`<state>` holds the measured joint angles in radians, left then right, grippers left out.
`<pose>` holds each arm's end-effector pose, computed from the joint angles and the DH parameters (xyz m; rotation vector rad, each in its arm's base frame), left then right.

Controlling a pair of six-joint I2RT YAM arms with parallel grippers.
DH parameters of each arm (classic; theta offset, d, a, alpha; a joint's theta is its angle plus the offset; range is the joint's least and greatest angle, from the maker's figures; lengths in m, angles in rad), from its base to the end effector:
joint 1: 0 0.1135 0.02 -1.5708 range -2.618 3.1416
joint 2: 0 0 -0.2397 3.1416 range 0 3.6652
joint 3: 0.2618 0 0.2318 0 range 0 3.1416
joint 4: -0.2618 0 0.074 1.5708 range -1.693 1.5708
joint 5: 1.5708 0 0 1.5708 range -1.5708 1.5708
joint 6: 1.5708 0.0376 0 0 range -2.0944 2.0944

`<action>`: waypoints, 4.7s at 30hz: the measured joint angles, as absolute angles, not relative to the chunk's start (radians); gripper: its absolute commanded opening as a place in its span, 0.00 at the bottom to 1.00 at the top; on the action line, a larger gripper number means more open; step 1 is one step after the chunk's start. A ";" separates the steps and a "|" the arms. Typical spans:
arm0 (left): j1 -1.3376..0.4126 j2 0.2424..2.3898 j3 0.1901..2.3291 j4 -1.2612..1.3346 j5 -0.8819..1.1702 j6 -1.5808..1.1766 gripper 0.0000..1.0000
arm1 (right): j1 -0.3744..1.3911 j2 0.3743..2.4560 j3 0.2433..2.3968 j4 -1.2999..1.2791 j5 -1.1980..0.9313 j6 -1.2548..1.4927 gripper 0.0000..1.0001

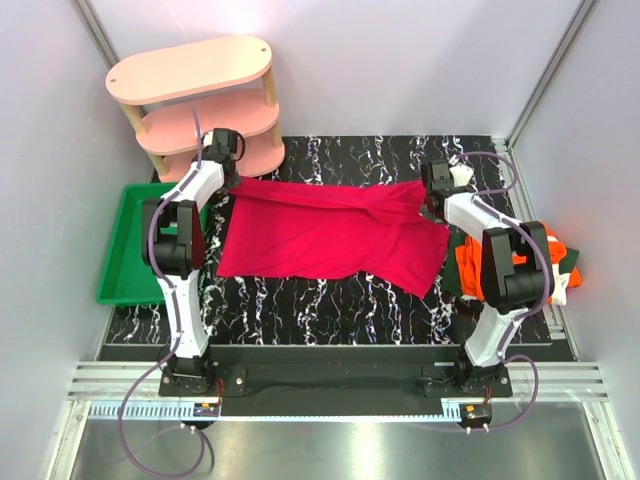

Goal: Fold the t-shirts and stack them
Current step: Fold the flattened tshirt in 1/3 of the way, then grap the side of the flattened tshirt closest away from the robot with both arms

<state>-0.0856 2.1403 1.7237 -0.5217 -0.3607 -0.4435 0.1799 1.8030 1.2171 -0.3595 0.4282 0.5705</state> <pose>0.4423 -0.0246 0.1916 -0.5761 2.3690 0.2201 0.3553 0.0487 0.1852 0.6323 2.3255 -0.2015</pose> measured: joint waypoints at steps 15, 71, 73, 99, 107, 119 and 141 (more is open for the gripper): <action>-0.085 2.149 1.744 -0.554 -0.339 -0.458 0.73 | 0.175 1.897 1.261 -0.430 0.428 0.608 0.51; -0.200 2.183 1.805 -0.555 -0.250 -0.479 0.67 | 0.068 2.590 2.355 -0.786 0.197 0.572 0.18; -0.202 2.179 1.797 -0.572 -0.240 -0.480 0.68 | 0.056 2.606 2.383 -0.791 0.175 0.577 0.20; -0.366 1.681 1.312 -0.610 -0.313 -0.517 0.72 | 0.208 1.828 1.796 -0.626 0.075 0.545 0.55; -0.596 1.457 0.978 -0.620 -0.416 -0.560 0.99 | 0.451 1.571 1.261 -0.588 0.221 0.494 0.57; -0.579 1.134 0.896 -0.625 -0.603 -0.566 0.99 | 0.492 1.126 1.036 -0.542 0.283 0.443 0.59; -0.070 1.351 0.310 0.757 -0.216 -0.003 0.99 | 0.538 0.939 1.001 -0.615 0.339 0.383 0.59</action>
<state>-0.0696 1.3514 0.3099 0.7570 -0.2165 -0.0032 0.5381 0.9390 1.0008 -0.6151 0.3389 0.3832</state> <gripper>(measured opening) 0.987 0.594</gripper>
